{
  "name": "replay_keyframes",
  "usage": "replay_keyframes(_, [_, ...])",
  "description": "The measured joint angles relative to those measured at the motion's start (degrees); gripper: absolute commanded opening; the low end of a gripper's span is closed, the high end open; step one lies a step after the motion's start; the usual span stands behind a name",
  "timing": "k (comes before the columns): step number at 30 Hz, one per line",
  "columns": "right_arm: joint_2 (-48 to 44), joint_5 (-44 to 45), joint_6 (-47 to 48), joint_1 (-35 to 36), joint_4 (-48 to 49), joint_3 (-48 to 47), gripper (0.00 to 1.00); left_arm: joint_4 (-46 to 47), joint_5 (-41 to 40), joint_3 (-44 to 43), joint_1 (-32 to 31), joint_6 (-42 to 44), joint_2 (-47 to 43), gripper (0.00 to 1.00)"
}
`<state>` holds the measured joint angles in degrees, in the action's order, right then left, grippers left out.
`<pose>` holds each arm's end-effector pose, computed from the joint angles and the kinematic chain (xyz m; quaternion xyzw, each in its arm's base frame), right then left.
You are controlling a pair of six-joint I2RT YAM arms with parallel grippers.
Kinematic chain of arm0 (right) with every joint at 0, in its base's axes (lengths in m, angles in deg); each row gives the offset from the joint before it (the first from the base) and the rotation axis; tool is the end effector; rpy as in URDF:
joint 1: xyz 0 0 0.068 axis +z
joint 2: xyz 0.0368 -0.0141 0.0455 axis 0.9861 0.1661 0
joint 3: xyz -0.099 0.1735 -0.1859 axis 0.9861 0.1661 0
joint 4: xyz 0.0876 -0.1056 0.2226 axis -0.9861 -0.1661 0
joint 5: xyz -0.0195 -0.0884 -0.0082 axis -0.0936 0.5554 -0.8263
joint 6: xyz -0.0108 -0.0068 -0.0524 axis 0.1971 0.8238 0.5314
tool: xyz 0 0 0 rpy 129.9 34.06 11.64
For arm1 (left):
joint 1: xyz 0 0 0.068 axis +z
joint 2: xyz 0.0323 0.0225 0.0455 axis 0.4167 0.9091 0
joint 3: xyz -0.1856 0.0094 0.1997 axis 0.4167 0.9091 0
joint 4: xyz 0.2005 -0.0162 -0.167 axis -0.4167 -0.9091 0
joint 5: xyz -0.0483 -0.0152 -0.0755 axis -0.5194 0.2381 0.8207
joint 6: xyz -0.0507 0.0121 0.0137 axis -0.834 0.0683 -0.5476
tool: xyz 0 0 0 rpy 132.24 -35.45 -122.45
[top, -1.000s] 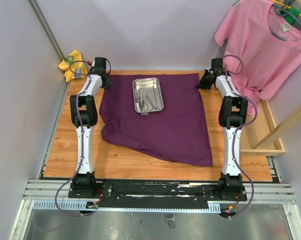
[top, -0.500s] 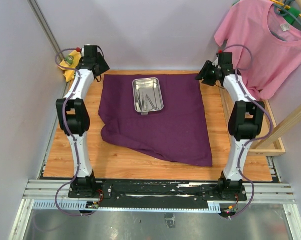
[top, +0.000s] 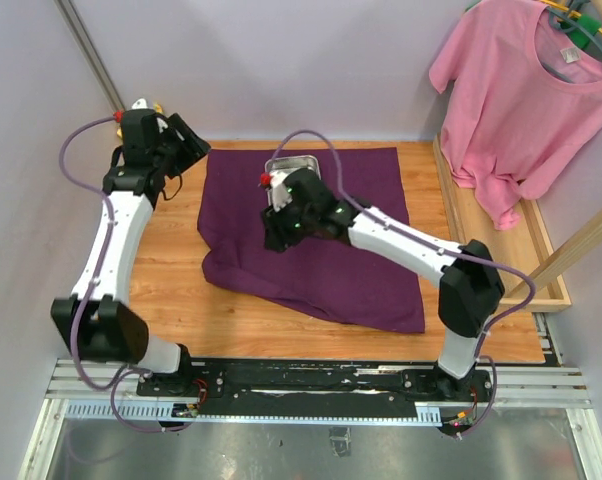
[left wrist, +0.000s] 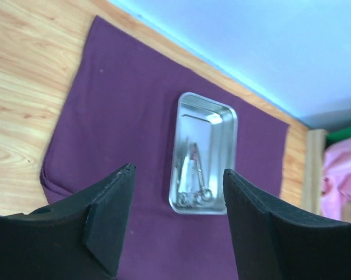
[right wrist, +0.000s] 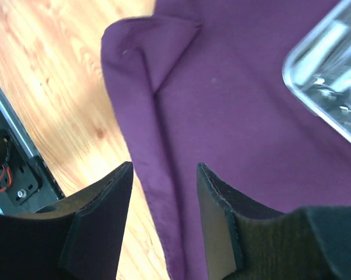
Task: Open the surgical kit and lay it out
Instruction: Smooth out the surgical kit at the center of the board.
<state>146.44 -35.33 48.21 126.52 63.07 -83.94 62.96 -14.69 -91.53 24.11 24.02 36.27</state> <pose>0.2813 0.3063 0.3095 -0.3106 0.8187 0.3374 0.3456 0.3416 -0.0042 0.3872 -0.2325 0.8199 -0.1658 0.4962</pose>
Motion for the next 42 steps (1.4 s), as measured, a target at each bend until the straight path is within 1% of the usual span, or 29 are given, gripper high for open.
replay_keyframes(4, [4.55,2.19,2.12,7.26,-0.33,-1.66,0.50,-1.99,3.15,1.95,0.00,-0.90,-10.49,0.66])
replay_keyframes(8, [11.52,4.50,3.43,11.93,-1.01,-7.17,0.51,-3.91,5.77,1.84,0.02,-1.86,-20.74,0.67])
replay_keyframes(13, [20.04,7.04,4.94,15.85,-2.51,-15.34,0.55,-6.21,8.07,1.25,0.02,-3.13,-26.56,0.67])
replay_keyframes(18, [27.23,9.44,6.23,17.31,-5.44,-24.65,0.61,-7.85,10.05,1.05,0.02,-4.00,-27.98,0.67])
replay_keyframes(22, [30.84,11.15,7.39,17.57,-7.50,-29.46,0.64,-8.96,10.84,1.09,0.02,-4.20,-27.63,0.66])
replay_keyframes(29, [35.30,12.92,8.46,17.59,-9.88,-34.23,0.65,-8.74,11.54,2.89,0.02,-4.20,-27.28,0.66])
replay_keyframes(32, [36.30,12.98,8.61,17.59,-10.47,-34.84,0.64,-8.63,11.74,3.32,0.02,-4.20,-26.86,0.66])
replay_keyframes(34, [36.94,12.96,8.68,17.59,-10.88,-35.19,0.63,-8.63,11.78,3.56,0.02,-4.20,-26.75,0.65])
replay_keyframes(39, [38.40,12.72,8.72,17.59,-11.37,-36.33,0.54,-7.69,11.98,4.31,0.02,-4.20,-26.67,0.65])
replay_keyframes(42, [39.06,12.55,8.83,17.59,-11.56,-36.85,0.44,-7.17,12.02,4.90,0.02,-4.20,-26.64,0.64])
